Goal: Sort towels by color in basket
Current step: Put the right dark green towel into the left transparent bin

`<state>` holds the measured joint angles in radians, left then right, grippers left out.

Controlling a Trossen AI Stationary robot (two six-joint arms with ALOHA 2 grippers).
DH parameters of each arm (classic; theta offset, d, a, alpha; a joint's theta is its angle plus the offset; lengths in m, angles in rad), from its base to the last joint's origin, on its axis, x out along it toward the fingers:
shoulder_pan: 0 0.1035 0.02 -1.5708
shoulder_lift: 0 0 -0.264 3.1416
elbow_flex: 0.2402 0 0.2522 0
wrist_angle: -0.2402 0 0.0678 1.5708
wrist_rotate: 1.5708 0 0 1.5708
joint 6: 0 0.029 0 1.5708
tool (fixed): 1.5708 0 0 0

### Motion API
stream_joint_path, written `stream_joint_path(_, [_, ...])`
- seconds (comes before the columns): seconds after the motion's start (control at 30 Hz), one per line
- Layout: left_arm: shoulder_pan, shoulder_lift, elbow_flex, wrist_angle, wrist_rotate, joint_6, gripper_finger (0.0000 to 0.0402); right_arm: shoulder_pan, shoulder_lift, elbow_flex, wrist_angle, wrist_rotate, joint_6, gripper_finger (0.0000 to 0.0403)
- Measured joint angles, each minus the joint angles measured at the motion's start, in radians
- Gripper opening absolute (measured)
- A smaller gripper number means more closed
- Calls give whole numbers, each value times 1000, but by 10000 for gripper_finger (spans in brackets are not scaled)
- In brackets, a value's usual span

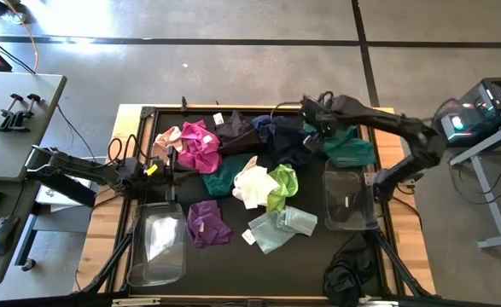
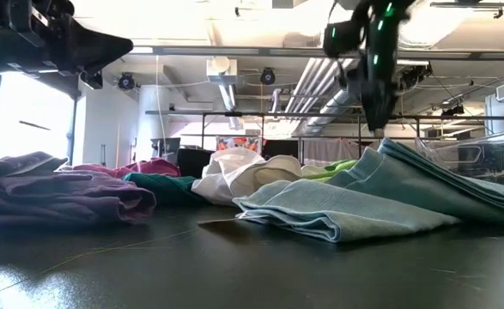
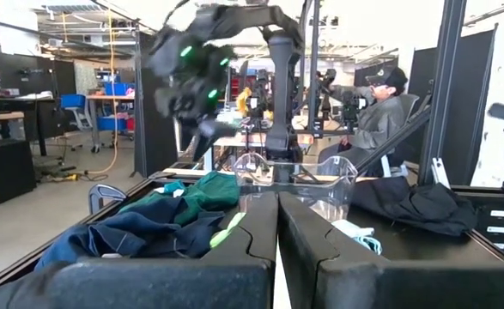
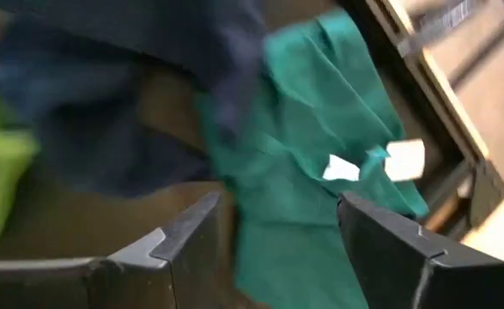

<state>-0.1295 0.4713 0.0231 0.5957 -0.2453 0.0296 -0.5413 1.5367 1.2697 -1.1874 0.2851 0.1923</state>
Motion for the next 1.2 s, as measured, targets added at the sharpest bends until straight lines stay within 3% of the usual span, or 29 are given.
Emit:
stream_joint_path(0.23, [0,0,0,0,-1,0,0,-124,169,-2,48,-70,-98,227])
stream_joint_path(0.5, [0,0,0,0,-1,0,0,-139,313,-2,83,-100,-148,222])
stream_joint_path(0.67, [0,0,0,0,-1,0,0,-139,379,-2,103,-99,-167,181])
stream_joint_path(0.8, [0,0,0,0,-1,-1,0,-139,414,-3,107,-99,-174,119])
stream_joint_path(0.97, [0,0,0,0,-1,-5,0,-139,390,-16,116,-82,-181,18])
stream_joint_path(1.13, [-4,0,0,-1,30,-96,0,-124,235,-58,126,27,-117,18])
stream_joint_path(1.2, [-5,0,0,-12,58,-78,0,-90,146,-75,93,121,-41,10])
